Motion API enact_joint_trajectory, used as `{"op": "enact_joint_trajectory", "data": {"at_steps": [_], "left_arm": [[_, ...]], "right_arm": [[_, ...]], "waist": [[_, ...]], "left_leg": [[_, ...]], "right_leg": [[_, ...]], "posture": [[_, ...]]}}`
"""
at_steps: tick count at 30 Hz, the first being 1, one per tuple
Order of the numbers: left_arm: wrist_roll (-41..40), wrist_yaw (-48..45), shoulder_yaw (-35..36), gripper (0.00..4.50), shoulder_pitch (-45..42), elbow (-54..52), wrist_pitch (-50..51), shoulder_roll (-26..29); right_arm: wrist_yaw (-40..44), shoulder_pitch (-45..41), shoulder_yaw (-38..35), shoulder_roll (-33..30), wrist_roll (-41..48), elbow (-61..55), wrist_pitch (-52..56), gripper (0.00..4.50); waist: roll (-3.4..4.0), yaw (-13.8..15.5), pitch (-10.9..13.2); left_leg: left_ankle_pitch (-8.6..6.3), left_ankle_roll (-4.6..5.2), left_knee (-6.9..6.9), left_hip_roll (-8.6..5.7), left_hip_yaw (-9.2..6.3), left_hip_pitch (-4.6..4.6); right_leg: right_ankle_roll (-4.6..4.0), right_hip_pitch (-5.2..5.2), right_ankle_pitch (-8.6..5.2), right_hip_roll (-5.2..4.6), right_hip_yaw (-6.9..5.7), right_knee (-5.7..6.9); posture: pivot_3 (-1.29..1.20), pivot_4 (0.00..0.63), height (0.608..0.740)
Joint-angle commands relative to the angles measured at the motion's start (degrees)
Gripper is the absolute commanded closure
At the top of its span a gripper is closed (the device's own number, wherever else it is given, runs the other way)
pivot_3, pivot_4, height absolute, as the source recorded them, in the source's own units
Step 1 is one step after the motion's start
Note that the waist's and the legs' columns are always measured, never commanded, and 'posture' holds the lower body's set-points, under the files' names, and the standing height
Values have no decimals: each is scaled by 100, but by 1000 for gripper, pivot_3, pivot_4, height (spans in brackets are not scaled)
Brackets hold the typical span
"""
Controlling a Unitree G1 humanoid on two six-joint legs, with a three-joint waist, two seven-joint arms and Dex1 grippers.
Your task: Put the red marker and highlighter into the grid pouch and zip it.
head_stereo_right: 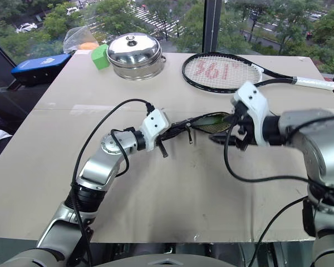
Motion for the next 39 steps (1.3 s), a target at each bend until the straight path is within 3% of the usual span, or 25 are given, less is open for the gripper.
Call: {"op": "enact_joint_trajectory", "data": {"at_steps": [1, 7, 13, 20, 21, 22, 28, 34, 39], "left_arm": [[-182, -125, 154, 4500, -199, -12, -19, 60], [-299, -242, 160, 4500, -239, -45, 85, 144], [-384, -298, 174, 4500, -119, -294, 259, 265], [-438, -248, 169, 4500, -64, -519, 439, 297], [-438, -247, 169, 4500, -61, -530, 446, 301], [-439, -247, 171, 4500, -51, -549, 455, 307], [-444, -249, 171, 4500, 5, -626, 442, 363], [-416, -260, 208, 4500, 6, -562, 389, 430], [-328, -205, 284, 4500, -55, -372, 283, 491]], "right_arm": [[-912, 397, -180, 952, 153, -528, 174, 837], [-2648, 538, 73, 2850, -473, 39, -153, 837], [-3206, 376, 260, 3506, -493, 764, -937, 837], [-3379, 155, 298, 3713, -337, 1330, -1436, 837], [-3405, 129, 298, 3717, -330, 1400, -1500, 1342], [-3434, 112, 296, 3719, -318, 1452, -1553, 1498], [-3540, 125, 294, 3640, -164, 1521, -1671, 4446], [-3710, 241, 141, 3425, -108, 1263, -1563, 4446], [-3939, 718, -541, 2484, -290, 665, -1086, 4446]], "waist": [[1, -10, 0], [3, -8, -1], [3, -13, 0], [4, -42, 0], [5, -46, 0], [5, -46, 0], [5, -87, 0], [5, -121, 1], [5, -88, 1]], "left_leg": [[0, 0, 1, -2, 1, 1], [4, -7, 2, -11, 4, -1], [18, -30, 3, -17, 7, -4], [19, -31, -4, -12, 5, -2], [18, -31, -4, -12, 6, -2], [18, -30, -4, -12, 6, -2], [18, -30, -5, -11, 4, -2], [17, -29, -5, -11, 6, -2], [17, -29, -7, -11, 5, -7]], "right_leg": [[0, 0, 0, 1, 2, 1], [1, -5, 0, 6, 6, 5], [2, -5, 0, 7, 7, 1], [2, -8, 0, 14, 6, 2], [2, -8, 0, 14, 6, 2], [2, -8, 0, 14, 6, 2], [2, -8, 0, 13, 6, 2], [2, -8, 0, 12, 7, 2], [2, -8, 0, 9, 5, -2]], "posture": [[0, 150, 740], [0, 150, 740], [0, 150, 740], [0, 150, 740], [0, 150, 740], [0, 150, 740], [0, 150, 740], [0, 150, 740], [0, 150, 740]]}}
